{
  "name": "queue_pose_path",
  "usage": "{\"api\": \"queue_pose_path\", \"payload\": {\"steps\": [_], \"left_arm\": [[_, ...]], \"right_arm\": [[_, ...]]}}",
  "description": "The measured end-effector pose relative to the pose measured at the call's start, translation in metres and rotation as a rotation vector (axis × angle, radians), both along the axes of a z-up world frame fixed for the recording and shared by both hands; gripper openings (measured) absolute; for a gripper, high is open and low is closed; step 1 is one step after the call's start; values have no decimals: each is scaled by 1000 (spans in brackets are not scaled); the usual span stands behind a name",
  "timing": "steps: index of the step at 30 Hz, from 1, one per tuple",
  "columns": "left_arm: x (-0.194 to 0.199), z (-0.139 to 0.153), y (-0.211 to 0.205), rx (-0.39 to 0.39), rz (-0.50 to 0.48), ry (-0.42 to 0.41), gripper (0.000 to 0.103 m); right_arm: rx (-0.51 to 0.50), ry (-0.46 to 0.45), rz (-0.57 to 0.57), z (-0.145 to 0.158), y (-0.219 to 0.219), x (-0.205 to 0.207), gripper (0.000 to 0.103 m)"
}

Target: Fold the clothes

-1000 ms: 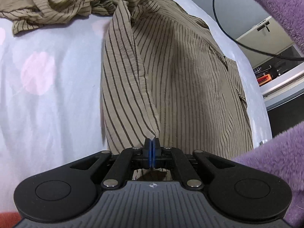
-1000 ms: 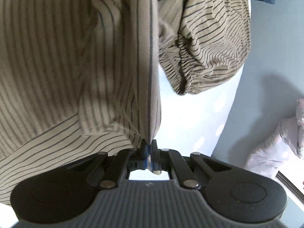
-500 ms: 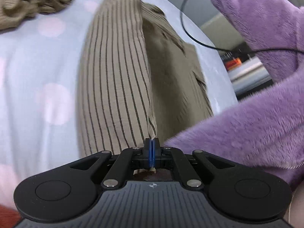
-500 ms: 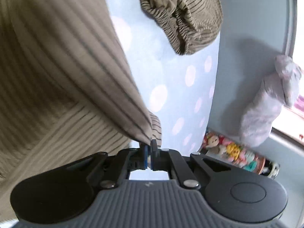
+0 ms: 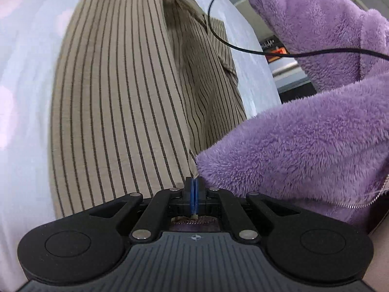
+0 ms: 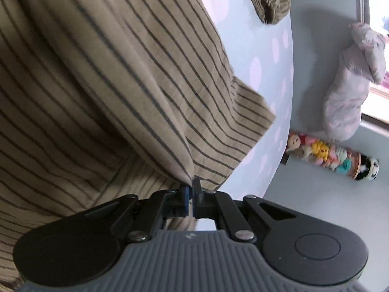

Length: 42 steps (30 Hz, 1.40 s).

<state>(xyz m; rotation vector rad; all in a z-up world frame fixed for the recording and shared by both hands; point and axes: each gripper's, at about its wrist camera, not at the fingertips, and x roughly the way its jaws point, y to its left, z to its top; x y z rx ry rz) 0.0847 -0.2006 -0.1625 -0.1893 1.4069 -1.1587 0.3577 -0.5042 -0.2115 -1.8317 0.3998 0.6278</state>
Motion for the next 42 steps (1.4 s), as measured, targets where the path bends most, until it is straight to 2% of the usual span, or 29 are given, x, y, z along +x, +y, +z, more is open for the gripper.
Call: {"api": "queue_pose_path", "payload": {"steps": [5, 10, 14, 15, 16, 18, 21, 24, 27, 32, 33, 35, 37, 39, 42], "left_arm": [[5, -5, -9, 91, -7, -27, 0], [6, -16, -10, 188, 15, -63, 0], [6, -15, -21, 192, 10, -71, 0], [5, -13, -24, 190, 0, -79, 0], [5, -13, -25, 191, -10, -92, 0], [8, -12, -27, 196, -26, -119, 0], [8, -14, -30, 189, -25, -134, 0], [-13, -14, -24, 169, -28, -159, 0], [-20, -15, -28, 156, -39, -183, 0], [-42, -11, -27, 174, -47, -232, 1], [-47, -6, -26, 177, -50, -243, 2], [-59, -1, -19, 181, -56, -256, 9], [-69, 7, -8, 193, -61, -284, 14], [-78, 15, 6, 205, -55, -319, 14], [-80, 25, 23, 241, 14, -361, 15]], "right_arm": [[91, -8, -33, -23, 10, 8, 3], [90, -23, -43, -45, 18, 13, 3], [96, -35, -64, -49, 22, 14, 5], [102, -33, -75, -46, 22, 13, 15], [107, -35, -85, -43, 22, 11, 33], [112, -47, -94, -33, 19, 2, 45], [130, -33, -149, -15, 15, -14, 45], [192, -33, -224, 7, 12, -44, 45], [285, -18, -320, 34, -12, -97, 45], [448, 19, -473, 71, -22, -180, 45], [492, 18, -512, 75, -17, -185, 45], [586, 28, -597, 88, -12, -213, 45], [703, 61, -676, 98, -5, -242, 45], [828, 102, -758, 107, 3, -272, 45], [1054, 193, -899, 115, 13, -316, 45]]}}
